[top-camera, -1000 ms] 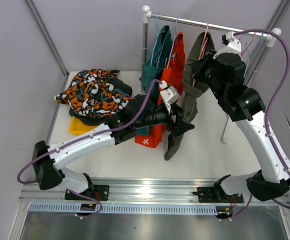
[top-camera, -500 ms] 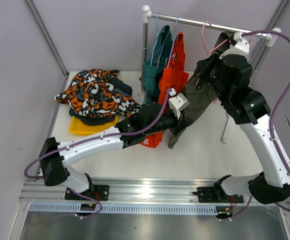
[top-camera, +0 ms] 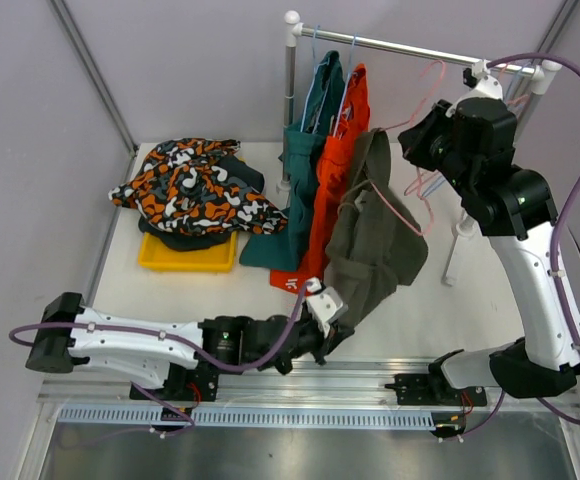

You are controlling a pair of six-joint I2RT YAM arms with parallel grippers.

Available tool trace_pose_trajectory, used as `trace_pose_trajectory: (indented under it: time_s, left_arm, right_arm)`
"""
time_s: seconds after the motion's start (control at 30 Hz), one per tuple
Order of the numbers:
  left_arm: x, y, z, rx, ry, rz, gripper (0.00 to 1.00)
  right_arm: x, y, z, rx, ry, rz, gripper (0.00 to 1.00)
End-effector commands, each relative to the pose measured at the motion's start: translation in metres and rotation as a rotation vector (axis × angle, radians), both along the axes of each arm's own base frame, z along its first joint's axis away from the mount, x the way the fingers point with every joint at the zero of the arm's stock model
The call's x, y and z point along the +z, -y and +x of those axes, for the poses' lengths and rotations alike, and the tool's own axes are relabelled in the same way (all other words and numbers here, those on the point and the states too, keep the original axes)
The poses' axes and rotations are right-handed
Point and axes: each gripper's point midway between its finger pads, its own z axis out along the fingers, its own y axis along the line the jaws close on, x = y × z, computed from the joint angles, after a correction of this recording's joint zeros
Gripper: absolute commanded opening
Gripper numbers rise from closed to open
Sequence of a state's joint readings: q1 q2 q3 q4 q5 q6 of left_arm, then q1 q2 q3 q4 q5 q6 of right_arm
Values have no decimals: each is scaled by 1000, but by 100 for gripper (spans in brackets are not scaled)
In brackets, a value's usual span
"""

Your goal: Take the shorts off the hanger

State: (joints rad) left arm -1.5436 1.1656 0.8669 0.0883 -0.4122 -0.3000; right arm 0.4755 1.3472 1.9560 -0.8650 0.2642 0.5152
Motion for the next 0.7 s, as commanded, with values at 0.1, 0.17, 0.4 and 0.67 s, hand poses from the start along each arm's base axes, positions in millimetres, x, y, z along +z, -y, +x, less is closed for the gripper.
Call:
trace_pose_trajectory:
  time_s: [0.1,0.17,0.4,0.67]
  left_arm:
    - [-49,-5,-28,-31,-63,94,0]
    - [-37,6,-17,0,-41,87,0]
    - [8,23,102,207,-25,84,0]
    - [33,30,273,435,-126,187,0]
  right_arm:
    - [89,38,12,-148,291,82,0]
    - [87,36,8,-134,277,94,0]
    - [55,19,-32,-33,156,171,0]
    - [41,19,-78,28,73,239,0]
